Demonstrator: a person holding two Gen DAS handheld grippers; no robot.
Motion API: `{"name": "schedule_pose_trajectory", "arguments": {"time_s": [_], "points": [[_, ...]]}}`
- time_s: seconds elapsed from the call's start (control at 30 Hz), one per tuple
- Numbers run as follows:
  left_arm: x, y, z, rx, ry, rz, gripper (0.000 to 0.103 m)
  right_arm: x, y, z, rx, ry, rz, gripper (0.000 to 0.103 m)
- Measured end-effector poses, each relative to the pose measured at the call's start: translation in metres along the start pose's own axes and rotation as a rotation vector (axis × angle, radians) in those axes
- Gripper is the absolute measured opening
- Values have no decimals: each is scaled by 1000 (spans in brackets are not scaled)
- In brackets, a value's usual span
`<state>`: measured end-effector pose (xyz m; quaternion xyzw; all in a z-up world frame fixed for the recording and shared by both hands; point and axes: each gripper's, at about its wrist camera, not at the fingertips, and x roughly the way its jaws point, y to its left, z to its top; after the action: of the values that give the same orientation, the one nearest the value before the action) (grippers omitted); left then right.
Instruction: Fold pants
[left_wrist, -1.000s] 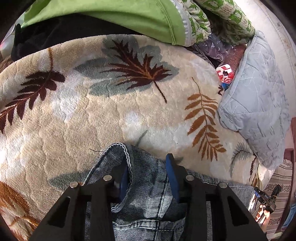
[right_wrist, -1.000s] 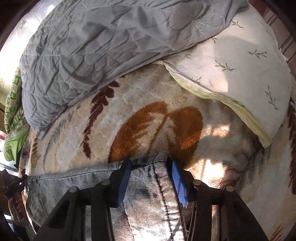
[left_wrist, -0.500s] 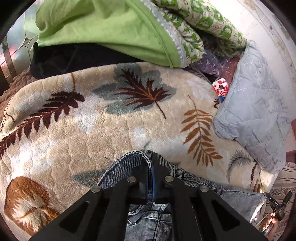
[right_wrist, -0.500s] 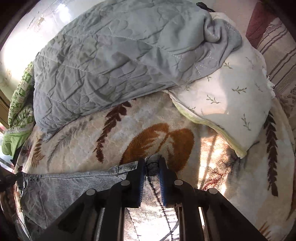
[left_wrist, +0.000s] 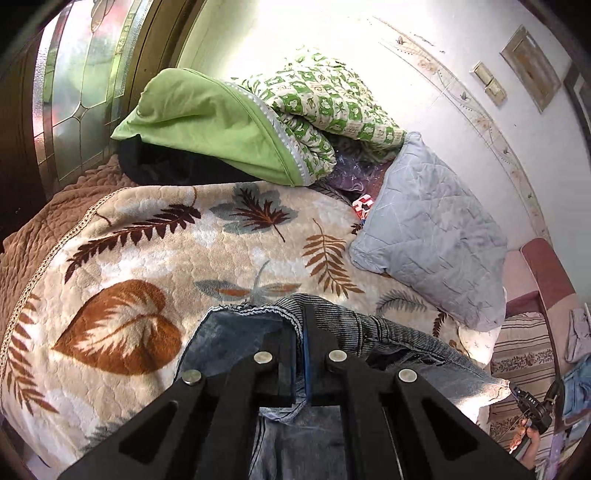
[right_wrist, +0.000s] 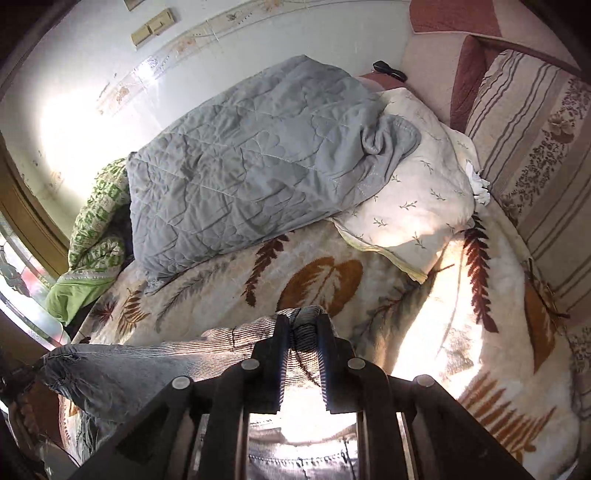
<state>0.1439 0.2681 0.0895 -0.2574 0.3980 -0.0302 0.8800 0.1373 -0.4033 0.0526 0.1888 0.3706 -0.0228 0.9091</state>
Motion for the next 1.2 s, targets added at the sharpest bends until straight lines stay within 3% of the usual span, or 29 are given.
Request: {"name": "schedule_pose_trajectory", "arguments": {"time_s": [0.1,0.27,0.57,0.8,0.9,1.0,1.13,1.17,1.2], "points": [[-24,13,-28,-15,12,-21,3,-33,-9,-30,3,-6,12,15],[-43,39,-79,-20,55,6,3,-72,-30,-94,22,23,27,15],[-32,90,-138,-99,185,51,3,-61,-68,-209,76,191,-5,16],[-21,105,-147,-169,274,107,8,-41,-82,-227,91,324,-9,21],[-23,111,-150,-196,299,149,11,-48,-86,-227,83,353,-28,31],[-23,113,-150,-210,318,170,16,-55,-91,-221,87,347,-54,36],[-33,108,-144,-221,303,199,19,-72,-91,-203,117,276,-68,38],[-38,107,-141,-225,288,216,21,-74,-88,-197,116,264,-56,42],[-44,106,-138,-227,265,230,25,-75,-85,-191,111,255,-47,57]]}}
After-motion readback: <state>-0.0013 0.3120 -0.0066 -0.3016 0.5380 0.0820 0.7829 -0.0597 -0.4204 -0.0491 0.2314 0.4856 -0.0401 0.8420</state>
